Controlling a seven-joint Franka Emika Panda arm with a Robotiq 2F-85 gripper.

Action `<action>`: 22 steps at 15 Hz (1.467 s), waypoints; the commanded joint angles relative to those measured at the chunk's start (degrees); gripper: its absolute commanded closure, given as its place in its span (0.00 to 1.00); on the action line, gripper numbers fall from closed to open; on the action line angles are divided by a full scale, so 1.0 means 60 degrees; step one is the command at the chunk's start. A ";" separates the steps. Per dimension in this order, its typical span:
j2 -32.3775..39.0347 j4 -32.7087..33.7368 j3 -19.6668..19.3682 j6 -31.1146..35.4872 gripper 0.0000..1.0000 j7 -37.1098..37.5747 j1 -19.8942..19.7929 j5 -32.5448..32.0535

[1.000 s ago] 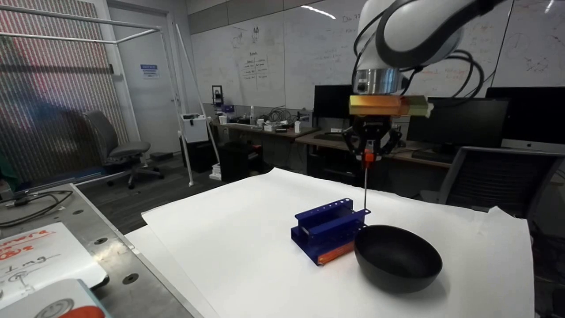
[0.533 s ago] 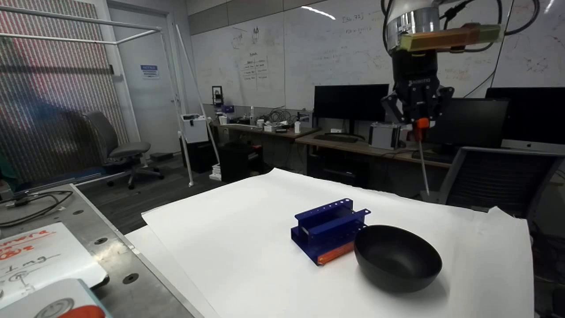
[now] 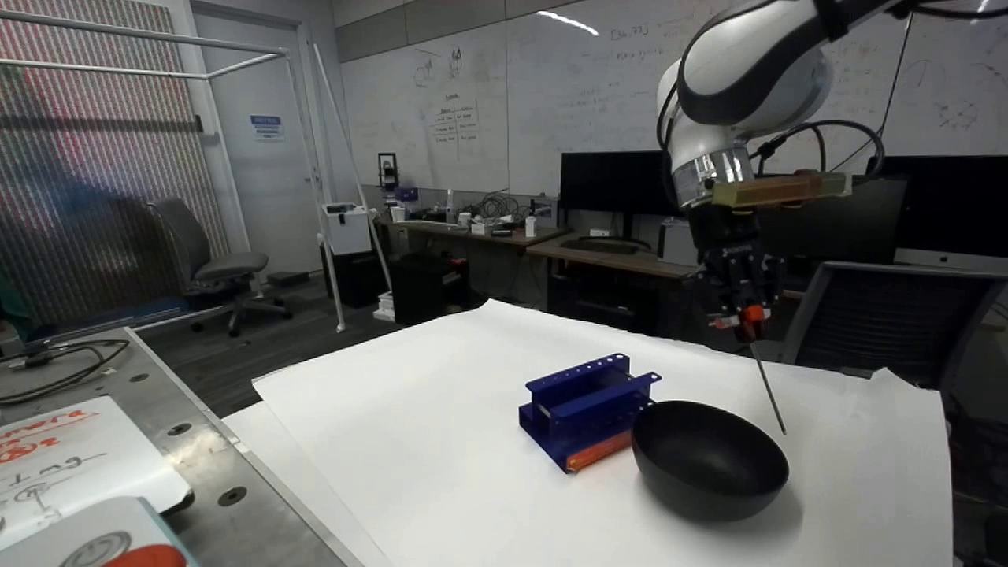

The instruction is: Pick up the orange object tool and put it in the bowl

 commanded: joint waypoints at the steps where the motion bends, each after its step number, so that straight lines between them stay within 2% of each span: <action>1: 0.0500 0.0121 0.0068 0.0044 0.95 -0.0785 -0.0029 0.0349; 5: 0.0893 0.0352 0.0123 -0.0235 0.95 -0.1113 -0.0023 0.0671; 17: 0.0463 0.1034 0.0165 -0.1201 0.95 -0.0874 0.0162 0.0509; 22: 0.0649 0.0916 0.0200 -0.0738 0.95 -0.1052 0.0125 0.0832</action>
